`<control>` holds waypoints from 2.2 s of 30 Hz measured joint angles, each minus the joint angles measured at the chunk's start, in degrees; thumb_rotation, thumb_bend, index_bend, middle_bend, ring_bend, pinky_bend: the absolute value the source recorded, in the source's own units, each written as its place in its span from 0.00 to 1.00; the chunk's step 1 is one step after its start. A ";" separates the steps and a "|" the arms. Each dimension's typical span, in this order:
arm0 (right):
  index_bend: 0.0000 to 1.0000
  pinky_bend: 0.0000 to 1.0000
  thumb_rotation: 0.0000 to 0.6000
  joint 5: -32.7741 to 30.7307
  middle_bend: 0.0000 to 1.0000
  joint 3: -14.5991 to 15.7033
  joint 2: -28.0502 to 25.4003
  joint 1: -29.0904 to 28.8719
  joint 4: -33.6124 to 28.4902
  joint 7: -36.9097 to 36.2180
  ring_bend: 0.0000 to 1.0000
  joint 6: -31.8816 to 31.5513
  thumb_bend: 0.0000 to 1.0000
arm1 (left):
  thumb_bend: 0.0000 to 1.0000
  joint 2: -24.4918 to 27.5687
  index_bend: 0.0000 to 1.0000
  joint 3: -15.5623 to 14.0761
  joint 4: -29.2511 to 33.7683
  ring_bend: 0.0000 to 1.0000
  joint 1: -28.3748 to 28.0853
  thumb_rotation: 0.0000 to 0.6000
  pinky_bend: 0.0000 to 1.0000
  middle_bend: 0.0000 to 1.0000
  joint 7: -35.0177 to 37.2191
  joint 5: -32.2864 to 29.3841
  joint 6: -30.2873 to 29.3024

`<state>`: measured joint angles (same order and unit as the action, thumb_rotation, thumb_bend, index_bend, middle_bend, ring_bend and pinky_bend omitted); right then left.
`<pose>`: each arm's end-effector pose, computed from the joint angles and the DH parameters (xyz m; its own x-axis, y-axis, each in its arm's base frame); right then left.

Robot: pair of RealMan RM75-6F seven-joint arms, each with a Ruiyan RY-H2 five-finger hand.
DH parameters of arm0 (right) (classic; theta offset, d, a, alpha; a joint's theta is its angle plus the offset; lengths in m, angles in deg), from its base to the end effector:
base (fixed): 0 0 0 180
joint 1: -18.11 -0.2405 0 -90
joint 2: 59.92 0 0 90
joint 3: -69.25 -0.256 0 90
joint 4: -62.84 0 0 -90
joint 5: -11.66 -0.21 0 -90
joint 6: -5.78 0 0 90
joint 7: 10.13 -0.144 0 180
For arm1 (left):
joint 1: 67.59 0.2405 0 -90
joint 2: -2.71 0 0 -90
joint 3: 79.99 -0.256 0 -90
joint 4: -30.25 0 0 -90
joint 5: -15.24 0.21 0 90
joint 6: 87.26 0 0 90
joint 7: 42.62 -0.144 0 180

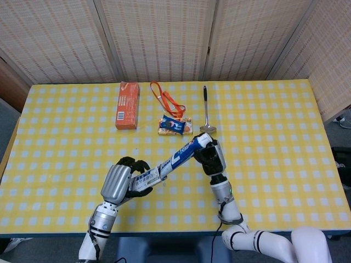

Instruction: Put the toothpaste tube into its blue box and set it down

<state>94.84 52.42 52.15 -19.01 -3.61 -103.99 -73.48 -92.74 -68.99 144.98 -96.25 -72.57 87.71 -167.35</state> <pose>-0.1044 -0.3241 -0.0460 -0.9083 -0.4088 -0.0890 0.1152 -0.0400 -0.9925 -0.0701 0.2399 0.0217 -0.0024 0.1208 0.9927 0.9529 -0.3009 0.0389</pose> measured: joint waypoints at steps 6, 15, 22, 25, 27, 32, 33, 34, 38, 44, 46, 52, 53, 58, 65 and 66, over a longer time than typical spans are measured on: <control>0.89 1.00 1.00 0.02 0.66 -0.58 1.35 0.58 -0.20 1.58 0.80 -0.57 0.43 | 0.16 -0.07 0.49 -0.39 -0.25 0.49 0.18 1.00 0.31 0.68 -0.21 0.61 -0.12; 0.89 1.00 1.00 0.89 0.66 -0.31 2.42 0.54 -0.60 1.35 0.80 0.37 0.43 | 0.16 0.22 0.49 -0.11 -0.05 0.49 0.20 1.00 0.31 0.68 0.24 0.06 0.49; 0.89 1.00 1.00 2.02 0.66 0.57 2.68 0.21 -0.63 0.97 0.80 1.45 0.43 | 0.16 0.75 0.49 1.25 0.56 0.49 0.11 1.00 0.31 0.68 1.66 -1.12 0.77; 0.89 1.00 1.00 2.72 0.66 1.17 2.71 -0.16 -0.39 2.46 0.80 2.09 0.43 | 0.16 1.13 0.49 1.60 1.17 0.49 0.03 1.00 0.31 0.68 2.30 -1.19 0.95; 0.89 1.00 1.00 3.19 0.66 1.59 2.64 -0.48 -0.37 3.49 0.79 2.60 0.43 | 0.16 1.25 0.49 1.70 1.41 0.49 -0.01 1.00 0.31 0.68 2.40 -0.90 0.90; 0.89 1.00 1.00 3.95 0.66 2.19 1.67 -1.36 -1.49 6.33 0.77 4.26 0.43 | 0.16 1.56 0.50 2.18 2.31 0.49 0.03 1.00 0.30 0.68 3.07 0.35 0.12; 0.89 1.00 1.00 4.05 0.65 2.24 1.37 -1.50 -1.80 6.97 0.76 4.50 0.43 | 0.16 1.63 0.50 2.25 2.45 0.50 0.04 1.00 0.30 0.68 3.34 0.56 0.05; 0.89 1.00 1.00 4.18 0.65 2.31 0.96 -1.67 -2.27 7.84 0.76 4.82 0.43 | 0.16 1.72 0.50 2.31 2.63 0.50 0.05 1.00 0.31 0.68 3.77 0.94 0.00; 0.89 1.00 1.00 4.36 0.64 2.55 -0.07 -2.12 -3.92 10.78 0.74 5.89 0.43 | 0.16 1.82 0.50 2.31 2.98 0.51 -0.14 1.00 0.31 0.68 5.12 2.13 0.29; 0.78 0.91 1.00 4.49 0.57 2.85 -1.10 -2.52 -6.41 13.41 0.67 6.75 0.43 | 0.16 1.57 0.50 1.98 2.90 0.51 -0.51 1.00 0.31 0.68 5.60 2.64 0.87; 0.59 0.83 1.00 4.71 0.50 2.89 -1.32 -2.34 -6.64 12.84 0.60 6.22 0.43 | 0.16 1.59 0.50 2.01 2.94 0.51 -0.51 1.00 0.30 0.68 5.78 2.77 0.81; 0.04 0.48 1.00 6.51 0.20 3.08 -2.33 -1.68 -6.57 10.64 0.32 3.11 0.43 | 0.16 2.11 0.50 2.27 3.27 0.51 -0.26 1.00 0.30 0.68 7.58 3.93 0.37; 0.01 0.44 1.00 6.88 0.16 3.15 -2.66 -1.64 -6.63 10.29 0.28 2.75 0.43 | 0.16 2.29 0.50 2.37 3.34 0.50 -0.17 1.00 0.30 0.68 7.87 4.29 0.14; 0.00 0.33 1.00 9.30 0.09 3.73 -4.71 -1.70 -6.85 8.69 0.24 0.80 0.43 | 0.16 3.49 0.50 3.16 3.88 0.50 0.52 1.00 0.30 0.68 10.69 5.59 -1.08; 0.00 0.31 1.00 11.09 0.08 5.18 -5.56 -2.40 -6.17 5.71 0.26 0.05 0.42 | 0.16 4.08 0.50 3.51 4.52 0.50 0.48 1.00 0.30 0.68 12.41 6.25 -0.76; 0.00 0.30 1.00 11.23 0.08 5.32 -5.73 -2.44 -6.13 5.03 0.26 -0.12 0.41 | 0.16 4.13 0.50 3.50 4.60 0.50 0.51 1.00 0.30 0.68 12.65 6.49 -0.84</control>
<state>106.06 57.74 46.42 -21.45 -9.74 -98.95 -73.59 -88.61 -65.49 149.57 -95.74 -59.92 94.21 -168.20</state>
